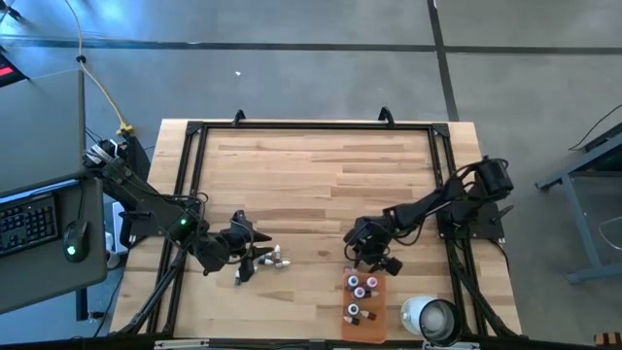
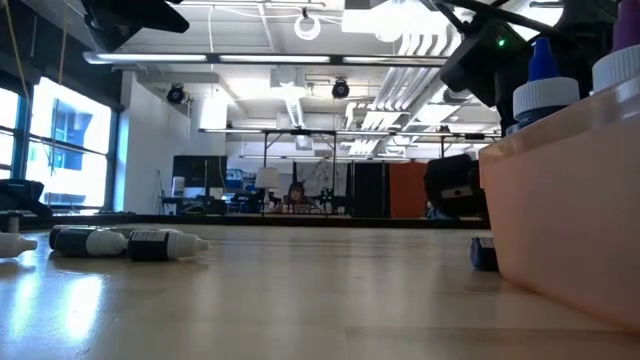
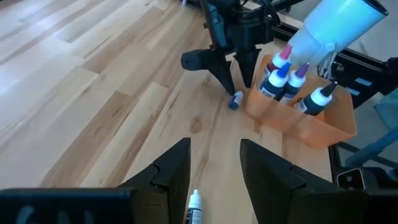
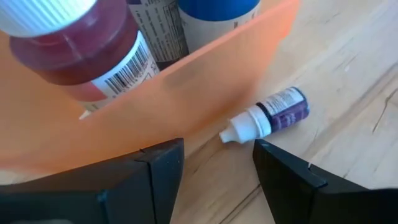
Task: Pick & Place food coloring
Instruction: Put the right small purple food coloring bottle into the orange bin
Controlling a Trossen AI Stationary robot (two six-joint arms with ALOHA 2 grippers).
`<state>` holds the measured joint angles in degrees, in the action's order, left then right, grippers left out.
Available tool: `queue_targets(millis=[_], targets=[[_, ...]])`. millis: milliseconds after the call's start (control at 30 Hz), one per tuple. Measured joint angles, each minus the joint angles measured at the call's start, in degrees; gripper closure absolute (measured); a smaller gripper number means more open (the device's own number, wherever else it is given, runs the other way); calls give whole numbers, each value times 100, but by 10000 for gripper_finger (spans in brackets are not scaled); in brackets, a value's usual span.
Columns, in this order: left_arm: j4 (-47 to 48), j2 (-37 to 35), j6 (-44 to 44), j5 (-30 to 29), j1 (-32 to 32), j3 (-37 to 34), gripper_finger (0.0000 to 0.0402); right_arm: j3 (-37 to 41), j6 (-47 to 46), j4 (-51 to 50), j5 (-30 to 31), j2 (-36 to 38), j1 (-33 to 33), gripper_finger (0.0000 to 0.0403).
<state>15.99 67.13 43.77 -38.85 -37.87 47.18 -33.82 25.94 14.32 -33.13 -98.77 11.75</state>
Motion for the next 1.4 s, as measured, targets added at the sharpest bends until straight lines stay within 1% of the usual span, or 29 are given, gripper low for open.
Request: queue_targets(millis=[133,200,400,567,767,967,1067,1200,1300,1333,1400], targets=[[0,0,0,116,-1,0,264,0,-1,328,12,-149,0,213],[-2,0,0,116,0,0,264,0,-1,512,122,-216,2,213],[0,0,0,118,0,0,264,-2,8,695,324,-248,-78,214],[0,0,0,117,0,0,264,-2,4,862,812,-250,-207,231],[0,0,0,193,0,0,264,-4,-12,954,978,-237,-472,251],[3,0,2,209,0,0,264,-15,-17,933,1385,-20,-691,255],[6,0,1,250,0,0,264,-17,-30,710,1129,200,-771,256],[8,0,2,389,-1,0,264,-17,-17,430,484,502,-793,256],[39,0,2,391,-2,0,264,-21,-19,511,-20,629,-767,256],[60,0,0,390,-2,0,264,-22,-10,541,-84,635,-745,256],[51,0,-47,389,0,0,264,-22,44,583,-22,624,-685,253]])
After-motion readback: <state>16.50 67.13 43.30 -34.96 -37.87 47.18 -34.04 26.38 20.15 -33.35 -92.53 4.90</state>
